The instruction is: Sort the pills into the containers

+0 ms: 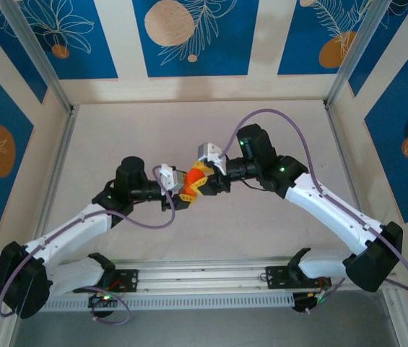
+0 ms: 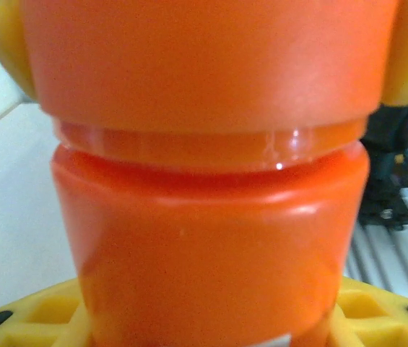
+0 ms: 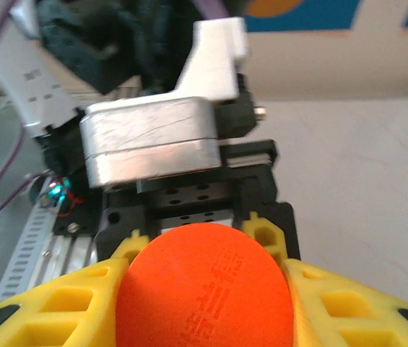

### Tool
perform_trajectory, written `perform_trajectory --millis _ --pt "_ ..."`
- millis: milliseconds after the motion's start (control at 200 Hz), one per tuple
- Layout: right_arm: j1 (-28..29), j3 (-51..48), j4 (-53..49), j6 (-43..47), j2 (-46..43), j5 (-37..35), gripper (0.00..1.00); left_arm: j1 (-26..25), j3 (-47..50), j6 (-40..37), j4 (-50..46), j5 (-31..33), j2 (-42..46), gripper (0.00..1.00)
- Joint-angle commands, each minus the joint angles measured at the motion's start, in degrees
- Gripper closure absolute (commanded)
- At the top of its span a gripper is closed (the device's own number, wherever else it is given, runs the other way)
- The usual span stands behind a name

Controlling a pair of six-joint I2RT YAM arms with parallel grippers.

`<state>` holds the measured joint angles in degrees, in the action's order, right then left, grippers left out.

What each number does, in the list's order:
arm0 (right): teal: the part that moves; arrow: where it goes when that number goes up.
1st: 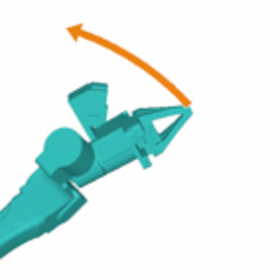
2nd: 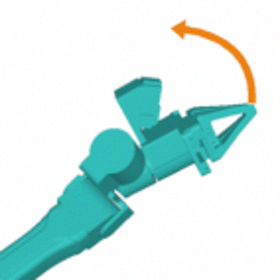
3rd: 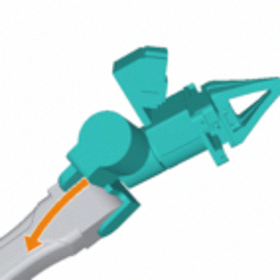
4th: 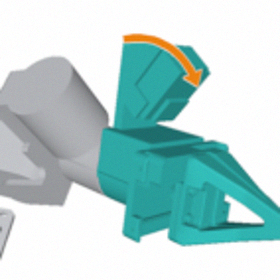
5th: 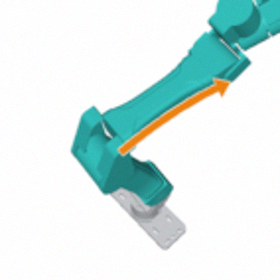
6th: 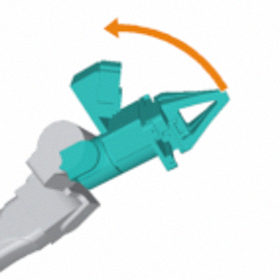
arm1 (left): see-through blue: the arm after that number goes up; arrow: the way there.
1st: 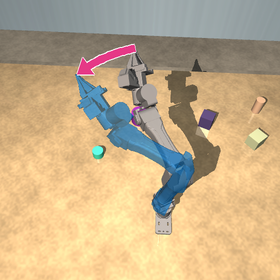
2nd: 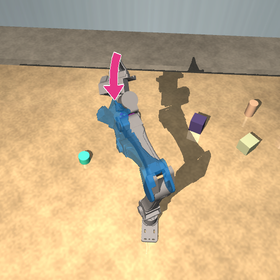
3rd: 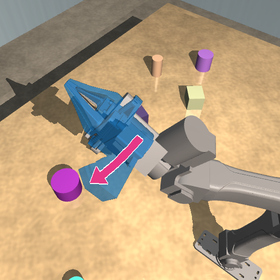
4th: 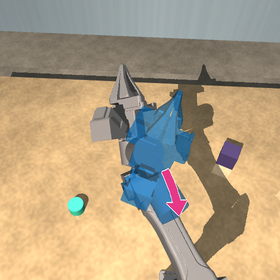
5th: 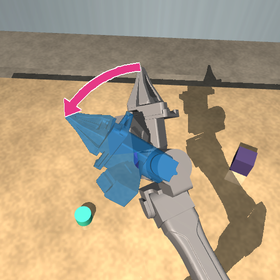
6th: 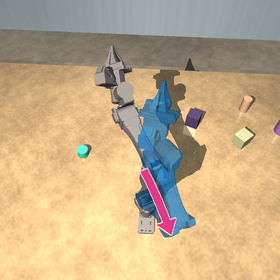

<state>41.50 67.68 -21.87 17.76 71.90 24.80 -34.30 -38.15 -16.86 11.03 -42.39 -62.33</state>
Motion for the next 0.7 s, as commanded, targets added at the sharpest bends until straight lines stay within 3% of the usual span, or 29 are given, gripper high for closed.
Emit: perform_trajectory --millis 0,195,375,695 --pt "3.66 -4.14 -9.44 -15.84 3.99 -15.69 0.98 -0.45 -3.2 0.84 17.5 7.08 3.96 1.0" --pt "3.74 -4.39 -10.75 -31.33 4.48 -28.83 0.96 -0.55 -1.34 1.57 20.87 13.71 4.73 1.0" --pt "3.67 -4.64 -11.44 -48.79 4.6 -36.04 0.9 -0.76 -0.53 1.57 21.95 14.78 4.47 1.0" --pt "3.59 -4.49 -8.54 -64.91 3.96 -34.82 0.79 -1.47 1.6 1.63 25.19 12.69 3.18 1.0"
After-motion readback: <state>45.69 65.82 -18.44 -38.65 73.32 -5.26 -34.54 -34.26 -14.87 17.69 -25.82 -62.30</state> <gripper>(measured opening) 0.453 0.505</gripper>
